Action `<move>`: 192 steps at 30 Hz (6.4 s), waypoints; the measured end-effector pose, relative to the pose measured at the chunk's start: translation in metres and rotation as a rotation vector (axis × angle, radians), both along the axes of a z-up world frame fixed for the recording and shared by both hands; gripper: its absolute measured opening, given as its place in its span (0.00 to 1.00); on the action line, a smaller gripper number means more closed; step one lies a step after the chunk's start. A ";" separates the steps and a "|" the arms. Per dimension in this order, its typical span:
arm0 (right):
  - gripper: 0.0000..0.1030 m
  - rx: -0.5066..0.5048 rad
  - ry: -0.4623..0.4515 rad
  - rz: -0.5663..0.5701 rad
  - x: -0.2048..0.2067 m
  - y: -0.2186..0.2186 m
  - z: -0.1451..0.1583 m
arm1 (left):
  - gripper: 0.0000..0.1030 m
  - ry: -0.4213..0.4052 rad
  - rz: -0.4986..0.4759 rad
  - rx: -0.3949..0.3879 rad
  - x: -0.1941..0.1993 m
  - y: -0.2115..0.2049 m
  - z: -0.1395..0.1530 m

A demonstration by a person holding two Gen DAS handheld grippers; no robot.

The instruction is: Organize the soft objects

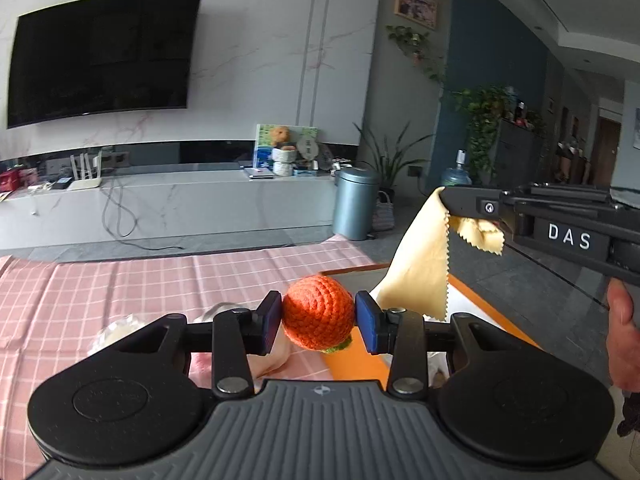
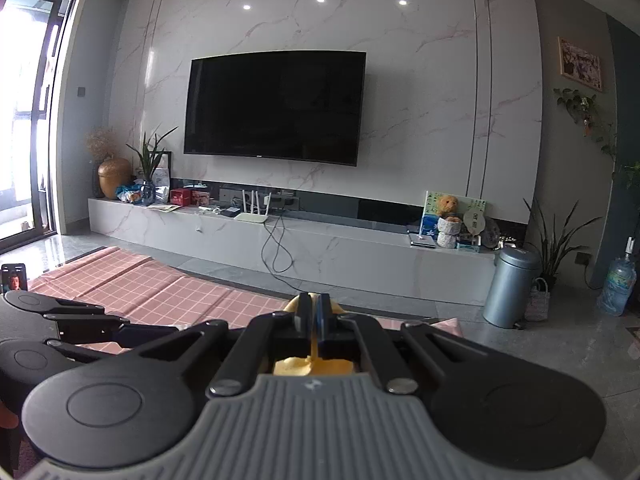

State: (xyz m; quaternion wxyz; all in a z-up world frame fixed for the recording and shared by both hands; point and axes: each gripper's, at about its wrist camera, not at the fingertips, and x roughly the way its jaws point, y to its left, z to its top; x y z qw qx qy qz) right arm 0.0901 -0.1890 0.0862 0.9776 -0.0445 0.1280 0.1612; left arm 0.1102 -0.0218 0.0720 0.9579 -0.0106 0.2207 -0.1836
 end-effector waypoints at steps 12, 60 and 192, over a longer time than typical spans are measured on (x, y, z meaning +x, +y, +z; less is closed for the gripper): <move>0.00 -0.079 0.019 -0.116 0.037 -0.052 0.001 | 0.44 0.033 -0.200 0.083 0.054 -0.077 -0.012; 0.38 -0.369 0.638 -0.018 0.177 -0.088 -0.165 | 0.76 0.159 -0.596 0.629 0.118 -0.159 -0.123; 0.73 0.184 0.711 -0.239 0.118 0.141 -0.205 | 0.48 0.241 0.304 0.061 0.022 0.133 -0.123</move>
